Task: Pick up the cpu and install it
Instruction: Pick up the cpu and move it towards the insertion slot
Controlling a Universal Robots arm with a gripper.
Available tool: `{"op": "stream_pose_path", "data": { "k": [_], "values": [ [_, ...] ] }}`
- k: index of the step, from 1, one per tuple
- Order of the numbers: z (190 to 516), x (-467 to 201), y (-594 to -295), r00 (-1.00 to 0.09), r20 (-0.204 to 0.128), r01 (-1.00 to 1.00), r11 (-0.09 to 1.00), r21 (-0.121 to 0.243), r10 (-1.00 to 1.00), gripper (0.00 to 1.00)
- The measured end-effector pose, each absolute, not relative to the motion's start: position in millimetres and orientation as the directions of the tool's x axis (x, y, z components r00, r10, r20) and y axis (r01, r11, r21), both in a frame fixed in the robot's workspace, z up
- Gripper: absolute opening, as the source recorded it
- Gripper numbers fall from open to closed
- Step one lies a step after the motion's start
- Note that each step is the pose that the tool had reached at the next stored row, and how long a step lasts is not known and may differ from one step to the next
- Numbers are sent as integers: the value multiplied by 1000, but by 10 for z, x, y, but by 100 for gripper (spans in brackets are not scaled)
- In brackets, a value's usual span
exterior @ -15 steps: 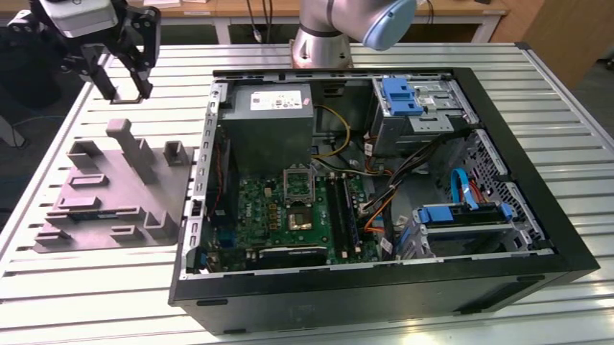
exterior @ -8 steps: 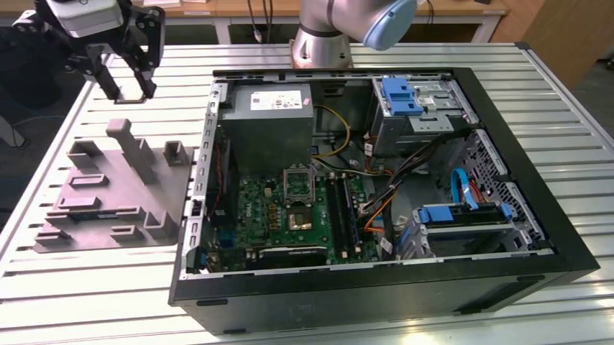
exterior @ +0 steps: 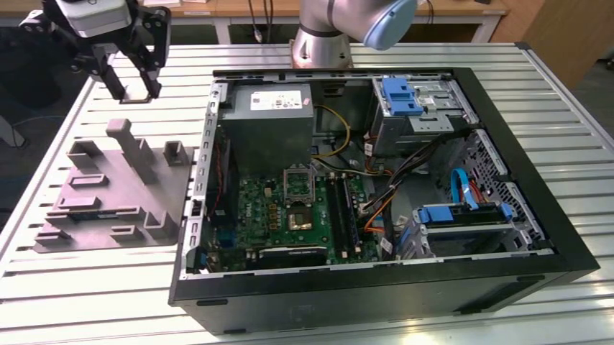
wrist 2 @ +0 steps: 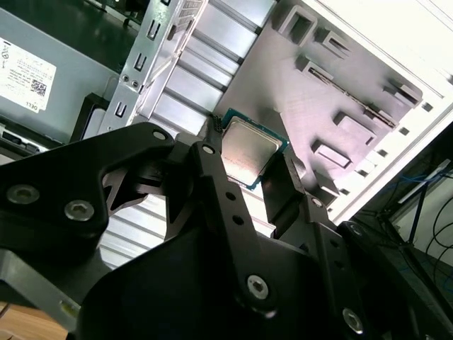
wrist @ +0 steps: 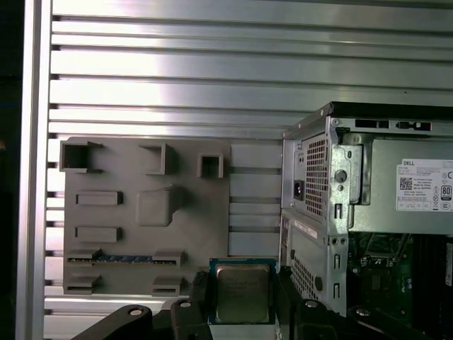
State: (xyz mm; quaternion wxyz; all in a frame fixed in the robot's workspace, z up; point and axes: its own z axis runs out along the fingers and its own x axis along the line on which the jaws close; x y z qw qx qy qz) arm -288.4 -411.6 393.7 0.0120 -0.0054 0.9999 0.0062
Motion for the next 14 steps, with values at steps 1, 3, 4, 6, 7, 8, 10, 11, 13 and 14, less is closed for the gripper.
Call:
{"op": "stream_pose_path", "data": {
  "k": [1,3,4,6,7,8,10,11,13,14],
  "values": [
    [3937,-2877,-4116,-1000,-24,-11,1000,12,-11,47],
    [3937,-2861,-4116,-1000,-24,-11,1000,12,-11,47],
    [3937,-2855,-4116,-1000,-24,-11,1000,12,-11,47],
    [3937,-2844,-4116,-1000,-24,-11,1000,12,-11,47],
    [3937,-2837,-4116,-1000,-24,-11,1000,12,-11,47],
    [3937,-2835,-4116,-1000,-24,-11,1000,12,-11,47],
    [3937,-2829,-4116,-1000,-24,-11,1000,12,-11,47],
    [3937,-2825,-4116,-1000,-24,-11,1000,12,-11,47],
    [3937,-2816,-4116,-1000,-24,-11,1000,12,-11,47],
    [3937,-2812,-4116,-1000,-24,-11,1000,12,-11,47]
  ]
}}
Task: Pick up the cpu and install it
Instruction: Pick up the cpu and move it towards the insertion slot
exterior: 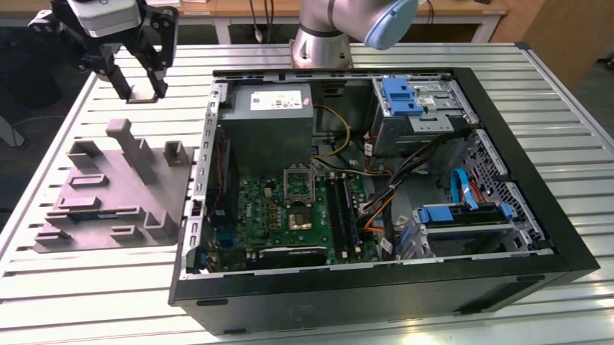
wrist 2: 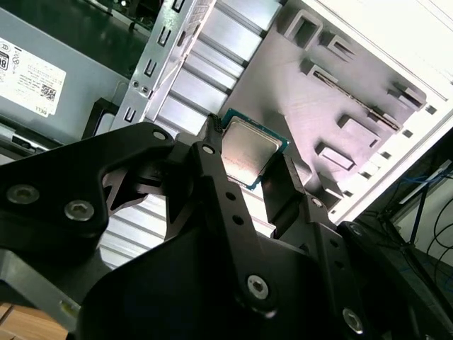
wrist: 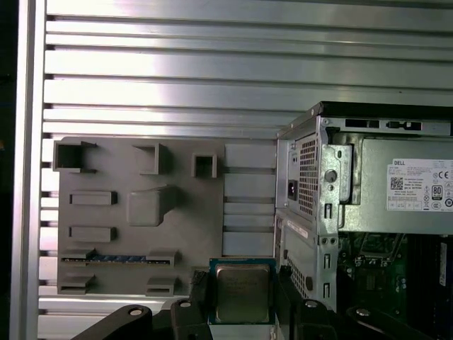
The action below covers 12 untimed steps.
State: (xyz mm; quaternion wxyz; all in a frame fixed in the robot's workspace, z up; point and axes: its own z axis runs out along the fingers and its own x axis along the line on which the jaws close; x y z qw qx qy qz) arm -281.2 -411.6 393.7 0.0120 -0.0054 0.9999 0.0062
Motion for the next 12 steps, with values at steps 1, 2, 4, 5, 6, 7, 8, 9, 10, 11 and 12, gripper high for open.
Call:
{"op": "stream_pose_path", "data": {
  "k": [1,2,4,5,6,7,8,9,10,11,12],
  "values": [
    [3937,-2807,-4116,-1000,-24,-11,1000,12,-11,47],
    [3937,-2803,-4116,-1000,-24,-11,1000,12,-11,47],
    [3937,-2794,-4116,-1000,-24,-11,1000,12,-11,47],
    [3937,-2789,-4116,-1000,-24,-11,1000,12,-11,47],
    [3937,-2783,-4116,-1000,-24,-11,1000,12,-11,47],
    [3937,-2778,-4116,-1000,-24,-11,1000,12,-11,47],
    [3937,-2772,-4116,-1000,-24,-11,1000,12,-11,47],
    [3937,-2766,-4116,-1000,-24,-11,1000,12,-11,47],
    [3937,-2760,-4116,-1000,-24,-11,1000,12,-11,47],
    [3937,-2754,-4116,-1000,-24,-11,1000,12,-11,47],
    [3937,-2747,-4116,-1000,-24,-11,1000,12,-11,47]
  ]
}}
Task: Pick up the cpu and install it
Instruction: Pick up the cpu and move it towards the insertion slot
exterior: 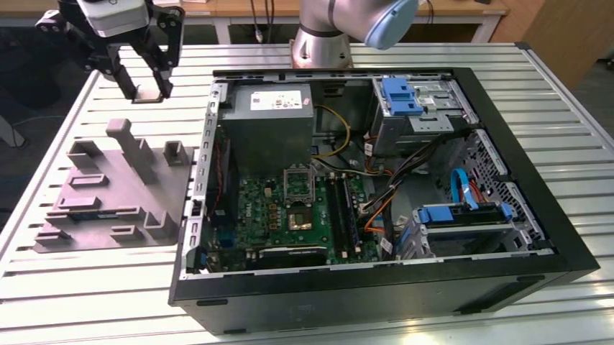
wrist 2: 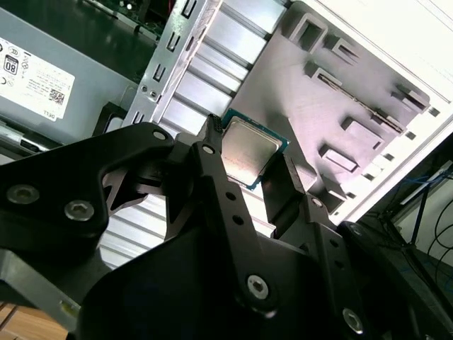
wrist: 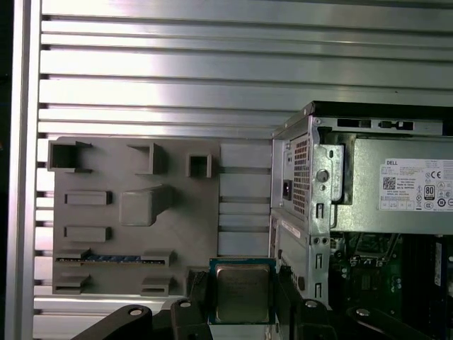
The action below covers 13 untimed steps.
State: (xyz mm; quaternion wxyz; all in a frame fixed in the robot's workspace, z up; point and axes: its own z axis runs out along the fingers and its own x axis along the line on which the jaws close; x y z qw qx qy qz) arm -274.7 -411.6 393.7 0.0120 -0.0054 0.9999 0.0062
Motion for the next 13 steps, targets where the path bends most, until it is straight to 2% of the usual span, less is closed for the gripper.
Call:
{"op": "stream_pose_path", "data": {
  "k": [13],
  "values": [
    [3937,-2664,-4116,-1000,-24,-11,1000,12,-11,47]
  ]
}}
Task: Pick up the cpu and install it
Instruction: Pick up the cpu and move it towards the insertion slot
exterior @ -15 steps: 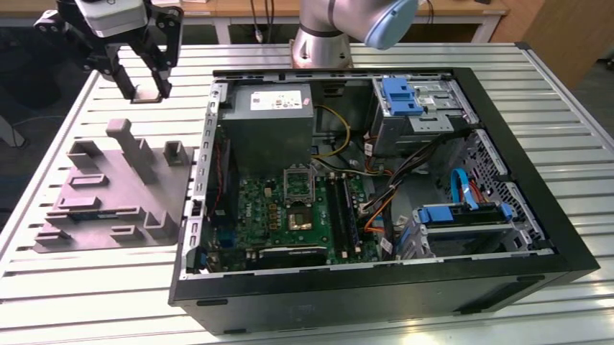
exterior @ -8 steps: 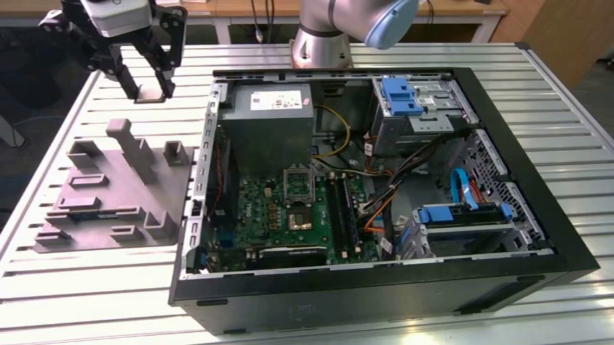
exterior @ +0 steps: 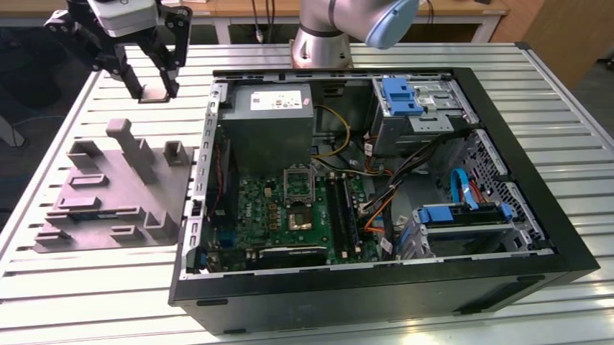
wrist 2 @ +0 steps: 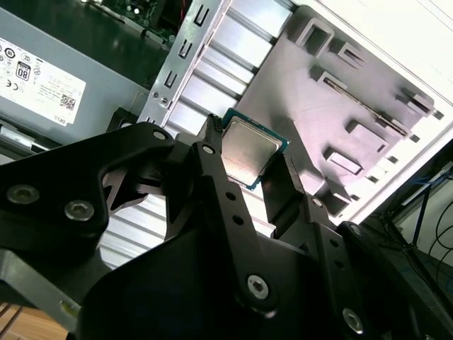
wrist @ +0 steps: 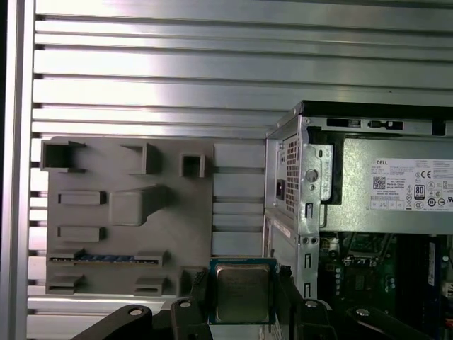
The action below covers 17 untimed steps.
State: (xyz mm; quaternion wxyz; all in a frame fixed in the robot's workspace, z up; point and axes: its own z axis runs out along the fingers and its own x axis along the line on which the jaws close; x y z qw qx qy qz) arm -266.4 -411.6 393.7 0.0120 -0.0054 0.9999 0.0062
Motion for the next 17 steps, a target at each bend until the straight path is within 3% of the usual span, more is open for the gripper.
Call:
{"op": "stream_pose_path", "data": {
  "k": [17],
  "values": [
    [3937,-2613,-4116,-1000,-24,-11,1000,12,-11,47]
  ]
}}
